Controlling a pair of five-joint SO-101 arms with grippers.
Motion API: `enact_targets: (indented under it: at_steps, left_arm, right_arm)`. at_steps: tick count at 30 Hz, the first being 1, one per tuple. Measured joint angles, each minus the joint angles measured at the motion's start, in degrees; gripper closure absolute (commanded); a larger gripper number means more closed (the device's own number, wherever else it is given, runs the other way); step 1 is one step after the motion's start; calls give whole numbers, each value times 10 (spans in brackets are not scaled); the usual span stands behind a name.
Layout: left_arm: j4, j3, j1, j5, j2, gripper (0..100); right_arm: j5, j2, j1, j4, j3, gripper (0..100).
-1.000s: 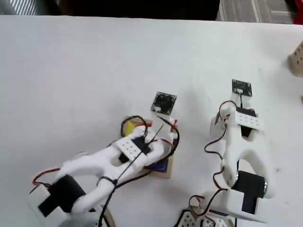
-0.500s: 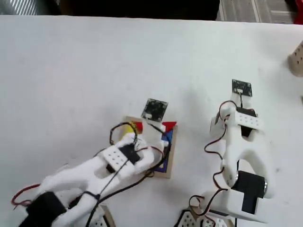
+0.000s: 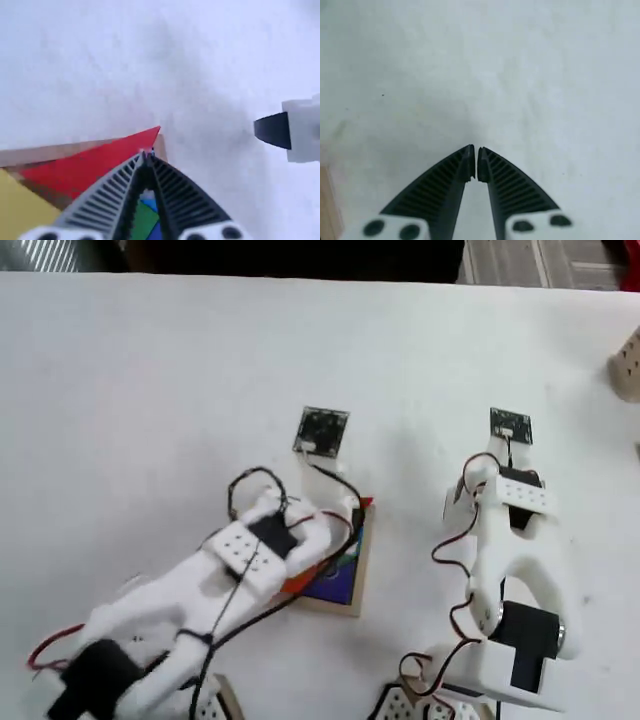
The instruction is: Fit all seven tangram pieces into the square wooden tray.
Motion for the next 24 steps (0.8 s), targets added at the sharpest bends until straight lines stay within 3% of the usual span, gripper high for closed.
enact_targets:
  at_steps: [8, 14, 24]
  left_arm:
    - [-6, -103, -5, 0, 194, 977]
    - [-6, -100, -8, 0, 191, 977]
    - [-8, 12, -20, -1, 91, 977]
  right_arm:
    - [0, 0, 0, 0, 0, 977]
    - [0, 0, 0, 0, 0, 976]
    - [0, 0, 0, 0, 0, 975]
